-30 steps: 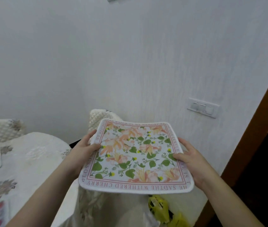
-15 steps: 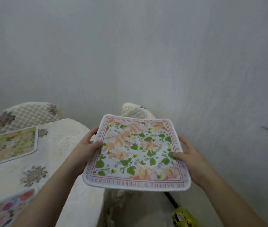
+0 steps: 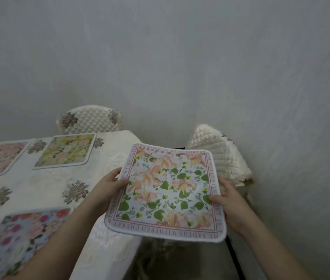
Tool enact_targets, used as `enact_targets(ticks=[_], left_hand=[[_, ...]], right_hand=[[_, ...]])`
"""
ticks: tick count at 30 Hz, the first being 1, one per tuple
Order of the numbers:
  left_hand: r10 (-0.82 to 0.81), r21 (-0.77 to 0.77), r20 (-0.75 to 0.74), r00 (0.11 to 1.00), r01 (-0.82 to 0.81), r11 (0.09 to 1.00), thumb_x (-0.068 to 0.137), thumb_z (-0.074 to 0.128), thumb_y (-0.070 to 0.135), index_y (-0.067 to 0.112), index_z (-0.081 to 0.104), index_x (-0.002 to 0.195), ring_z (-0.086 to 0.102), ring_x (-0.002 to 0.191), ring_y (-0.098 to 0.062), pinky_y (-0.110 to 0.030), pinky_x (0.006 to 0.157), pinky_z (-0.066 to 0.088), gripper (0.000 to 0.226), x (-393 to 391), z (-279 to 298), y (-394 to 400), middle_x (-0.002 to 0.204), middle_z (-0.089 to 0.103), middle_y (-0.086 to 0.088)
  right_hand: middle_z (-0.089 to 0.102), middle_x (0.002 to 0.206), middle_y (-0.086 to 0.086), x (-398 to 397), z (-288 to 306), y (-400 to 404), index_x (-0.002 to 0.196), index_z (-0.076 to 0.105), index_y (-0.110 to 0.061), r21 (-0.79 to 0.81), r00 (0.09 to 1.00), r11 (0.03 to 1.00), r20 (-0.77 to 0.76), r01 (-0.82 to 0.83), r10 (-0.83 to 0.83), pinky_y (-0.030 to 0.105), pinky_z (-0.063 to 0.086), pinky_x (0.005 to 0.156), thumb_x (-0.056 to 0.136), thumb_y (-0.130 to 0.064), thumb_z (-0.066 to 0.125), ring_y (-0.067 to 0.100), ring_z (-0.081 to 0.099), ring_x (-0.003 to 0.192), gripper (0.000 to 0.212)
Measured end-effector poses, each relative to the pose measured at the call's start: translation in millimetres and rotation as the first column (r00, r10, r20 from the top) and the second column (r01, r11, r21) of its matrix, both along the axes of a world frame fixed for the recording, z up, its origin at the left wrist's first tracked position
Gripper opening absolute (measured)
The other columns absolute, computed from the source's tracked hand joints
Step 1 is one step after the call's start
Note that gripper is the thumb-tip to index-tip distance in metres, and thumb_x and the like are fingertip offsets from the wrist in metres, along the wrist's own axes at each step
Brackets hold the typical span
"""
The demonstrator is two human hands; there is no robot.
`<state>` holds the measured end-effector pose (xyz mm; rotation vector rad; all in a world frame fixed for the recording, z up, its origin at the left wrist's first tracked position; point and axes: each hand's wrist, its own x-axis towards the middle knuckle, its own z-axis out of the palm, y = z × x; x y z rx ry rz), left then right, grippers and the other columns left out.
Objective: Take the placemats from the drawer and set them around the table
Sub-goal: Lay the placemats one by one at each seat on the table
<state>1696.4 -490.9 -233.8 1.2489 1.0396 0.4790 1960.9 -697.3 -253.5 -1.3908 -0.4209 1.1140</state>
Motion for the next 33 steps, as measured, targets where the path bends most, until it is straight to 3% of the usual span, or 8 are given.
enact_targets(ticks=[5, 8, 15, 18, 24, 26, 29, 33], left_hand=[[0.141, -0.015, -0.041, 0.989, -0.141, 0.99, 0.099, 0.053, 0.007, 0.022, 0.053, 0.131, 0.071, 0.091, -0.044, -0.058, 0.079, 0.057, 0.035, -0.3, -17.3, 4.4, 0.103, 0.073, -0.023], [0.241, -0.027, -0.071, 0.968, -0.243, 0.97, 0.099, 0.053, 0.007, 0.021, 0.053, 0.131, 0.072, 0.089, -0.043, -0.056, 0.076, 0.058, 0.035, -7.6, -32.7, 7.4, 0.103, 0.072, -0.023], [0.414, -0.095, -0.096, 0.905, -0.422, 0.902, 0.098, 0.053, 0.003, 0.019, 0.053, 0.127, 0.072, 0.086, -0.043, -0.055, 0.075, 0.059, 0.033, -29.8, -72.6, 30.6, 0.103, 0.072, -0.025], [0.484, -0.129, -0.101, 0.87, -0.493, 0.86, 0.097, 0.052, 0.001, 0.018, 0.051, 0.126, 0.073, 0.081, -0.039, -0.048, 0.068, 0.059, 0.034, -30.3, -97.1, 39.3, 0.099, 0.072, -0.024], [0.557, -0.208, -0.124, 0.821, -0.57, 0.795, 0.095, 0.054, -0.002, 0.017, 0.049, 0.127, 0.074, 0.08, -0.036, -0.045, 0.062, 0.061, 0.038, -29.6, -137.9, 56.0, 0.104, 0.07, -0.022], [0.57, -0.21, -0.144, 0.809, -0.588, 0.781, 0.094, 0.054, -0.001, 0.017, 0.048, 0.128, 0.073, 0.084, -0.037, -0.049, 0.067, 0.061, 0.039, -34.0, -146.0, 64.8, 0.109, 0.069, -0.021], [0.571, -0.2, -0.187, 0.799, -0.6, 0.774, 0.092, 0.056, 0.004, 0.019, 0.048, 0.129, 0.072, 0.088, -0.036, -0.054, 0.074, 0.06, 0.041, -41.5, -157.2, 77.7, 0.111, 0.069, -0.017], [0.622, -0.24, -0.199, 0.757, -0.653, 0.718, 0.092, 0.057, 0.006, 0.019, 0.049, 0.124, 0.072, 0.09, -0.034, -0.055, 0.077, 0.059, 0.035, -44.2, -171.0, 87.1, 0.11, 0.069, -0.015]], right_hand=[[0.068, 0.116, 0.016, 29.2, -25.0, 44.4, 0.132, 0.047, -0.024, -0.054, 0.992, 0.991, 0.021, -0.119, 0.121, 0.06, 0.055, 0.081, 0.088, 0.011, 0.058, 0.036, 0.071, 0.096, 0.057], [0.069, 0.113, 0.016, 33.1, -40.5, 74.6, 0.137, 0.046, -0.02, -0.09, 0.98, 0.977, 0.021, -0.195, 0.198, 0.057, 0.057, 0.079, 0.088, 0.011, 0.057, 0.036, 0.072, 0.094, 0.059], [0.073, 0.104, 0.011, 22.6, -67.8, 148.8, 0.107, 0.055, -0.035, -0.169, 0.941, 0.931, 0.041, -0.324, 0.335, 0.056, 0.056, 0.082, 0.093, 0.004, 0.053, 0.034, 0.072, 0.092, 0.042], [0.07, 0.109, 0.011, 16.9, -89.7, 180.9, 0.126, 0.051, -0.021, -0.262, 0.904, 0.898, 0.153, -0.353, 0.4, 0.054, 0.057, 0.082, 0.093, 0.002, 0.054, 0.031, 0.072, 0.09, 0.04], [0.066, 0.119, 0.009, 9.8, -110.4, 236.8, 0.138, 0.045, -0.013, -0.411, 0.78, 0.827, 0.336, -0.383, 0.528, 0.044, 0.059, 0.08, 0.092, -0.003, 0.054, 0.024, 0.069, 0.093, 0.047], [0.066, 0.116, 0.008, 8.4, -113.0, 257.2, 0.138, 0.046, -0.013, -0.432, 0.745, 0.811, 0.366, -0.396, 0.558, 0.038, 0.06, 0.072, 0.092, -0.004, 0.055, 0.022, 0.07, 0.089, 0.048], [0.064, 0.109, 0.009, 1.8, -113.1, 283.6, 0.137, 0.045, -0.013, -0.45, 0.736, 0.799, 0.363, -0.398, 0.571, 0.021, 0.052, 0.047, 0.094, -0.002, 0.055, 0.019, 0.067, 0.077, 0.046], [0.064, 0.101, 0.008, -4.3, -120.5, 317.7, 0.127, 0.047, -0.016, -0.445, 0.72, 0.786, 0.358, -0.429, 0.595, 0.023, 0.053, 0.047, 0.097, -0.005, 0.053, 0.02, 0.067, 0.072, 0.033]])
